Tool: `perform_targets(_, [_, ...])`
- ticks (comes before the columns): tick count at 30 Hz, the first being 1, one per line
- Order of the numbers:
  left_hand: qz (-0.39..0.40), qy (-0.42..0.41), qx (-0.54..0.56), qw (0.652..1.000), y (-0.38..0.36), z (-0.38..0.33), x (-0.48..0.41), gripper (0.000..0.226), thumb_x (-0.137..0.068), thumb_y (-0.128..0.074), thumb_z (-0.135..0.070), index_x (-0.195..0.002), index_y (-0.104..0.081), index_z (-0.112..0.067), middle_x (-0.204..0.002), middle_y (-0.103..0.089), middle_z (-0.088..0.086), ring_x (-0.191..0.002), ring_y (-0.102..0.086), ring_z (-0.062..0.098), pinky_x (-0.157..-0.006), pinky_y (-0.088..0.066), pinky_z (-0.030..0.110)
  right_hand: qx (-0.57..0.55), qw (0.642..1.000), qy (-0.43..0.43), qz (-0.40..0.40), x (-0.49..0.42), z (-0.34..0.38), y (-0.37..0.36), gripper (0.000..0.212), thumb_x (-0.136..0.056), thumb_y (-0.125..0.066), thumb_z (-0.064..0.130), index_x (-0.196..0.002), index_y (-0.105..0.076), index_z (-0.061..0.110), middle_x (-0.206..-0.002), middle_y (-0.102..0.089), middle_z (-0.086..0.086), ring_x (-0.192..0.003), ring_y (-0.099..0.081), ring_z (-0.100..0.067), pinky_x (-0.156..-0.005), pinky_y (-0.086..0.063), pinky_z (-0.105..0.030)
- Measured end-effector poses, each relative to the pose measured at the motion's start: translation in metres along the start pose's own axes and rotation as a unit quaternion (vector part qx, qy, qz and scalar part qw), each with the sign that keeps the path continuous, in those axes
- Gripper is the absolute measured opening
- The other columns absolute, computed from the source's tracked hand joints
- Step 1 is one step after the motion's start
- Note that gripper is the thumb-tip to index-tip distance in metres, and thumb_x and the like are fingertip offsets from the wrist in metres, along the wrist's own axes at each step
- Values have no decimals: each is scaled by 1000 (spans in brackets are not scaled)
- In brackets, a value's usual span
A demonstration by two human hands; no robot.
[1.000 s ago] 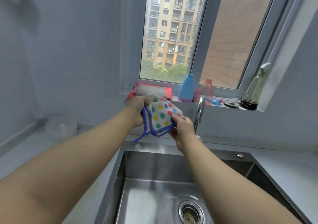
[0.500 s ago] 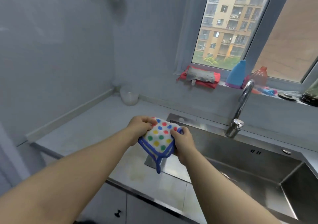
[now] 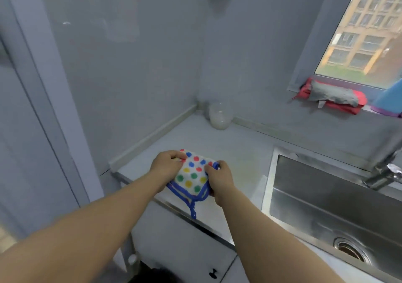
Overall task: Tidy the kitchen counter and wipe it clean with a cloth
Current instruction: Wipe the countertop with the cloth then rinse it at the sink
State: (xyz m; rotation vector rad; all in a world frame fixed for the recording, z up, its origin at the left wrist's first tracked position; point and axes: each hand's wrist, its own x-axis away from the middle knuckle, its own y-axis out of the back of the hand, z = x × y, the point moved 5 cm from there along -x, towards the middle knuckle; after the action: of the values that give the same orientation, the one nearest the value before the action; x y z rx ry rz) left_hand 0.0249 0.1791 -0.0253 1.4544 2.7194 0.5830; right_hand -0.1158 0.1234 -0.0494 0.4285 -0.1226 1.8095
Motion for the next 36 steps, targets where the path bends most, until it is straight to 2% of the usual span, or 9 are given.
perform_targets(5, [25, -9, -109, 994, 60, 34, -69, 28, -93, -49, -8, -114, -63, -20, -143, -44, 2, -109, -50, 20, -86, -44, 26, 8, 999, -28, -12, -32, 2, -87, 25, -95, -48, 19, -118, -47, 13, -107, -58, -10, -96, -61, -29, -89, -53, -45])
perform_targets(8, [85, -91, -413, 902, 62, 53, -91, 48, -94, -45, -16, -140, -39, -30, -159, -5, 3, -144, -13, 27, -114, -23, 34, 74, 996, -13, -43, -37, -1, -93, 44, -96, -47, 19, -137, -35, 14, -110, -54, -9, -90, -51, -20, -79, -43, -29])
perform_targets(10, [136, -136, -492, 849, 51, 65, -98, 51, -98, -37, -26, -147, -24, -33, -159, 10, 0, -147, 8, 27, -119, -10, 38, 122, 989, -17, -77, -39, -12, -84, 43, -96, -44, 18, -138, -35, 13, -110, -54, -9, -91, -50, -22, -79, -41, -28])
perform_targets(14, [234, -126, -519, 812, 24, 94, -95, 55, -99, -26, -46, -150, -6, -38, -159, 14, -2, -146, 14, 27, -119, 1, 42, 206, 967, -46, -142, -42, -31, -58, 40, -94, -42, 17, -134, -42, 11, -125, -56, -13, -110, -55, -31, -91, -46, -35])
perform_targets(18, [234, -129, -571, 776, 21, 114, -96, 60, -97, -16, -57, -148, 11, -40, -156, 26, -1, -145, 21, 26, -117, 12, 44, 347, 922, -35, -166, -46, -31, -38, 41, -94, -39, 16, -134, -46, 15, -129, -56, -7, -118, -51, -26, -91, -41, -32])
perform_targets(23, [210, -129, -573, 782, 8, 106, -102, 62, -97, -11, -57, -148, 16, -35, -155, 27, 1, -144, 22, 28, -117, 13, 45, 516, 853, -26, -79, -52, -46, -28, 19, -93, -33, 11, -106, -47, 14, -127, -51, -5, -118, -43, -25, -84, -35, -32])
perform_targets(28, [300, -258, -578, 714, -8, 113, -74, 87, -55, 34, -75, -132, 31, -36, -143, 36, -7, -143, 24, 23, -114, 17, 39, 543, 839, -6, -40, -55, -52, -24, 28, -93, -32, 7, -114, -49, 10, -126, -47, -3, -118, -42, -23, -86, -39, -30])
perform_targets(32, [218, -133, -575, 777, -11, 100, -99, 61, -98, -9, -53, -147, 19, -30, -156, 25, -1, -145, 21, 27, -116, 12, 44, 542, 840, -12, 8, -56, -46, -16, 20, -94, -30, 4, -99, -47, 12, -123, -49, -8, -120, -45, -25, -90, -39, -30])
perform_targets(36, [279, -225, -569, 740, -43, 102, -59, 58, -100, -12, -48, -139, 27, -34, -153, 28, -3, -144, 23, 28, -115, 15, 43, 537, 843, 3, 21, -55, -45, -10, 33, -94, -31, 5, -119, -52, 6, -125, -51, -8, -121, -47, -26, -95, -40, -31])
